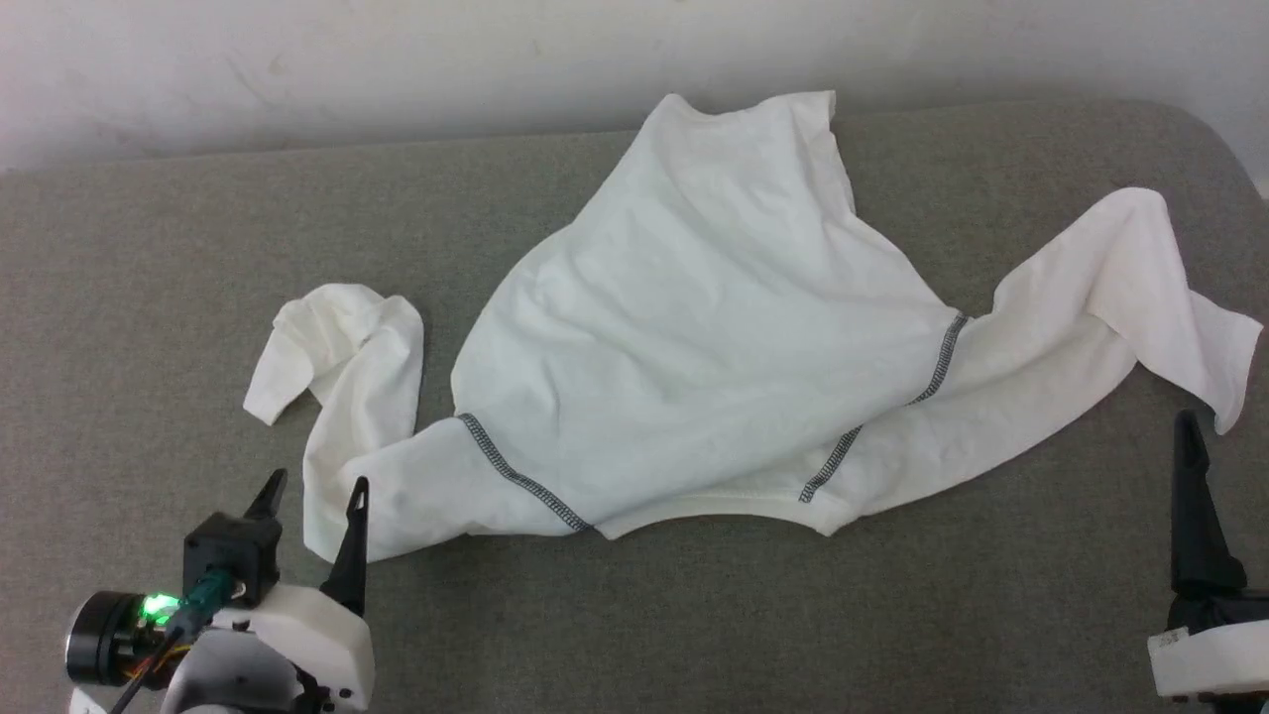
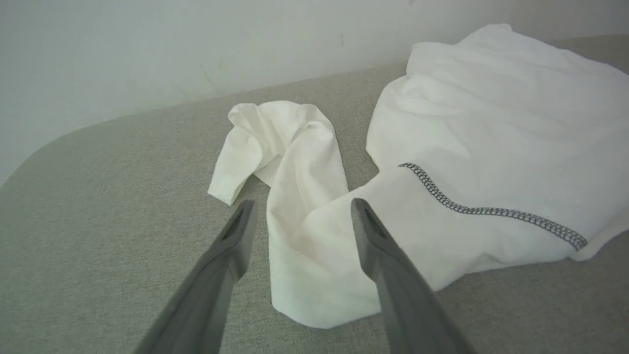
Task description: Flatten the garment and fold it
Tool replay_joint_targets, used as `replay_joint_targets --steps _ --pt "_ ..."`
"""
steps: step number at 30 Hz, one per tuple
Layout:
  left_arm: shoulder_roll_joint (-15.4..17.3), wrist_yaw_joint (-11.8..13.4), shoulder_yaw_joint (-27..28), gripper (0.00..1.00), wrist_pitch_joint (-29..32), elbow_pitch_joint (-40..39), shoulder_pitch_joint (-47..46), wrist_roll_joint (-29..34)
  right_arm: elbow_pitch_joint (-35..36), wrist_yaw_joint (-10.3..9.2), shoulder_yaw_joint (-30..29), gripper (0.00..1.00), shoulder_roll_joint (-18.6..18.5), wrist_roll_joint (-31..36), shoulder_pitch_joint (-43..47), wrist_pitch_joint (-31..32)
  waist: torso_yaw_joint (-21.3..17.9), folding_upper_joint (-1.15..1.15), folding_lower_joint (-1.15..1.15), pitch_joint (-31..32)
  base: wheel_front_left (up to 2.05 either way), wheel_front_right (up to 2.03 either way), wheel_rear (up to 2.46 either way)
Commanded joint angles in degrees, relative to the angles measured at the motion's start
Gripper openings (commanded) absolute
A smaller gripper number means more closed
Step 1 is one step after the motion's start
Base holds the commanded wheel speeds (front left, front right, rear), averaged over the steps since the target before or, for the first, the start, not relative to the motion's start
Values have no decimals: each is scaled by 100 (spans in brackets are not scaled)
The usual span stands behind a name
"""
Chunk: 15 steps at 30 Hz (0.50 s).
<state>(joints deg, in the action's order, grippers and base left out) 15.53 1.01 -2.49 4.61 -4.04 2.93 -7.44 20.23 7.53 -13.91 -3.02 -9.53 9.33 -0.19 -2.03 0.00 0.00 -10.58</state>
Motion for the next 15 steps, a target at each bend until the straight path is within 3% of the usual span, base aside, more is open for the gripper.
replay_joint_targets --steps 1,10,11,13,15 --pt "57 -71 -21 100 170 72 -133 -10 -31 -4 31 100 13 -32 -19 -13 -16 0 0 -92 0 0 0" --pt "223 -367 -202 100 1036 819 -651 -206 -84 -4 138 100 13 -62 -44 38 -16 0 0 -187 0 0 0" --pt "251 -398 -229 73 1124 922 -676 -215 -83 -4 151 100 13 -54 -50 54 -25 0 0 -173 0 0 0" --pt "273 -397 -218 0 1165 1102 -733 -241 -69 -4 164 100 13 -42 -55 84 -42 0 0 -143 0 0 0" --pt "304 -405 -230 0 1159 1264 -747 -238 -55 -4 172 100 13 -29 -46 112 -65 0 0 -98 0 0 0"
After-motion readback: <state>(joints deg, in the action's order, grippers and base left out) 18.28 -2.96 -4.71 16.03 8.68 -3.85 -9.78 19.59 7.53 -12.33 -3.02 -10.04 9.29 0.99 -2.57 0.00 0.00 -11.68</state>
